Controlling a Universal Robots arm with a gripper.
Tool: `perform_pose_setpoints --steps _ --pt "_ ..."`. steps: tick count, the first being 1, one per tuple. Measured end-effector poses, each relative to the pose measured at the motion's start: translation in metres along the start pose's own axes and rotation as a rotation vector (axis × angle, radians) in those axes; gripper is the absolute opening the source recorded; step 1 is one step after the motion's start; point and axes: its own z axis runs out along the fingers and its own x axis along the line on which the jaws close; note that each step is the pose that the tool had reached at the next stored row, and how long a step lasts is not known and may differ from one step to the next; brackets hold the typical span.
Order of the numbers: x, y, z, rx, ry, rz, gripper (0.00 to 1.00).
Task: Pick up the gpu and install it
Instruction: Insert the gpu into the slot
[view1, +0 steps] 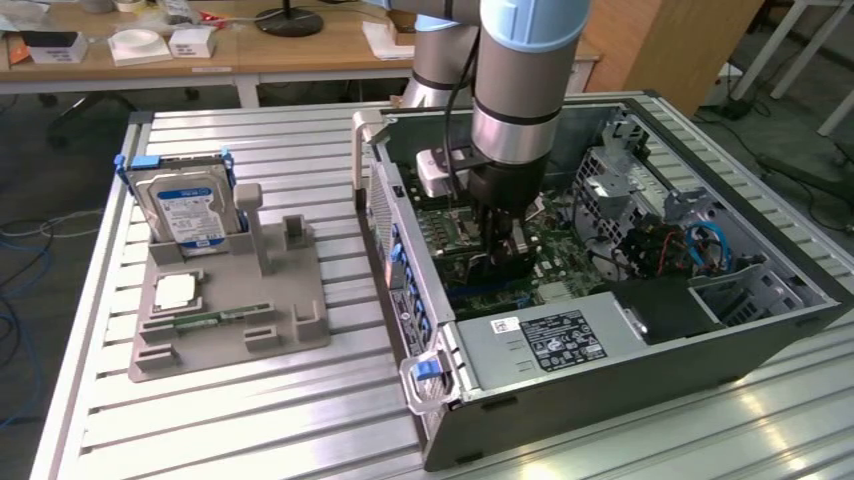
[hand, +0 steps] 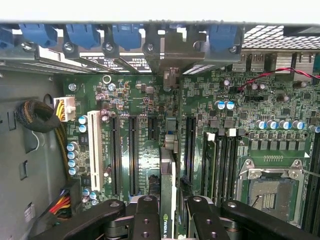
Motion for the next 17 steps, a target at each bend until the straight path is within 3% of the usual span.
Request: perform_pose_setpoints --steps 17 --pt "-0.0001 0.0002 0.0015 0.0 -0.0001 0.0 0.26"
